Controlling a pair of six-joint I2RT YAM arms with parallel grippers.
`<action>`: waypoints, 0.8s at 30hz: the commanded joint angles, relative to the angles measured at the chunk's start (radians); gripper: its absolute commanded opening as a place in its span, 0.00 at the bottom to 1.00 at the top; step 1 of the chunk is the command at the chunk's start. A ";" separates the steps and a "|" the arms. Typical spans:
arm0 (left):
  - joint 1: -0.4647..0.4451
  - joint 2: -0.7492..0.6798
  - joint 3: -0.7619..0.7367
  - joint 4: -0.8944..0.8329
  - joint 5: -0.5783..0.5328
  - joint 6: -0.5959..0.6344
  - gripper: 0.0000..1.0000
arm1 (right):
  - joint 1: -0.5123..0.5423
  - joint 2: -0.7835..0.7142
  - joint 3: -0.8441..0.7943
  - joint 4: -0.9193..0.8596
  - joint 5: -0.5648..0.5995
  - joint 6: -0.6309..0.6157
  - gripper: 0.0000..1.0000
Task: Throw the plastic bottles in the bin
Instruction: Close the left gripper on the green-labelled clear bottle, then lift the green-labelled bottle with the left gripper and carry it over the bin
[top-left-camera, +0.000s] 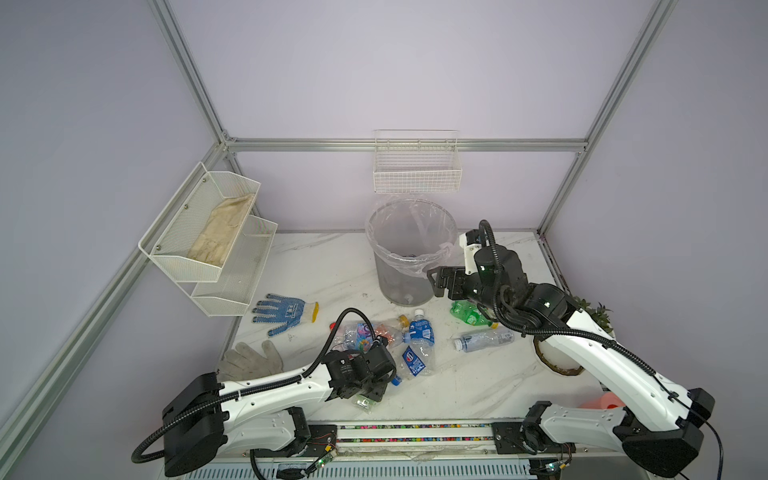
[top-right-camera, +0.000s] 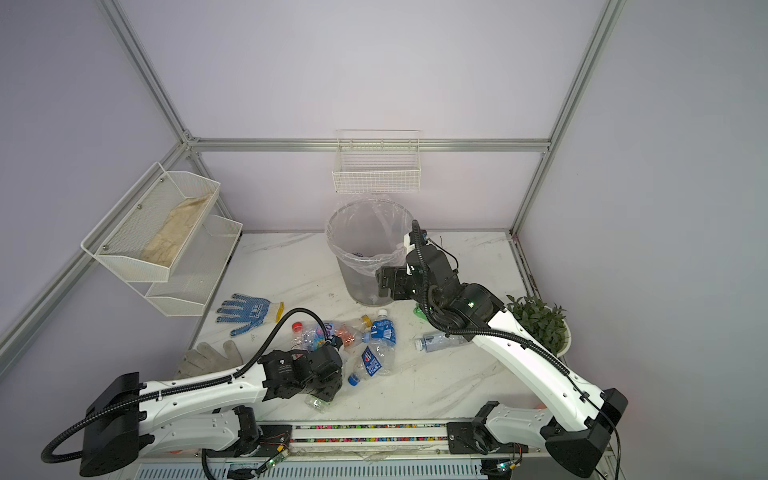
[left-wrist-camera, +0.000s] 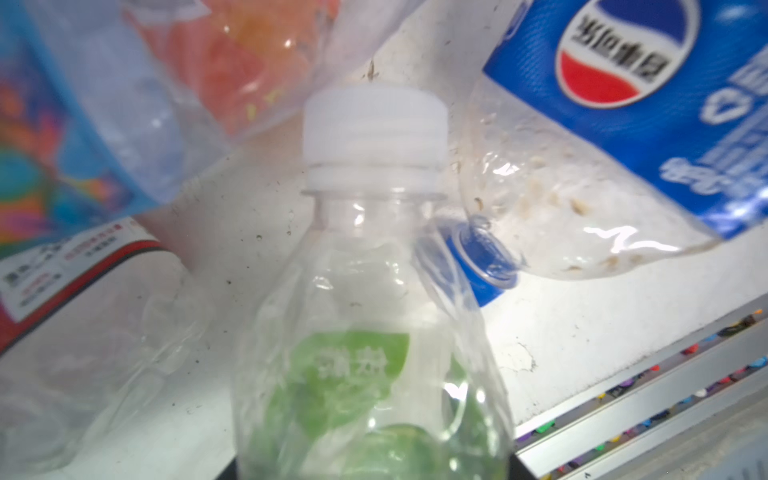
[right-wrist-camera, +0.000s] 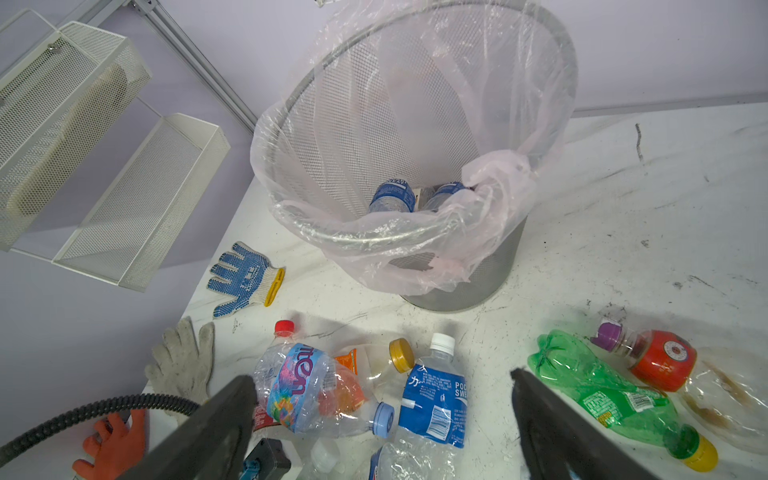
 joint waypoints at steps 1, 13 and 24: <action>-0.019 -0.037 0.114 -0.045 -0.035 0.017 0.40 | 0.001 -0.023 -0.010 0.010 0.018 0.013 0.97; -0.066 -0.087 0.226 -0.092 -0.084 0.034 0.40 | 0.001 -0.037 -0.023 0.010 0.018 0.013 0.97; -0.071 -0.173 0.344 -0.093 -0.155 0.102 0.39 | 0.001 -0.061 -0.062 0.009 0.024 0.019 0.97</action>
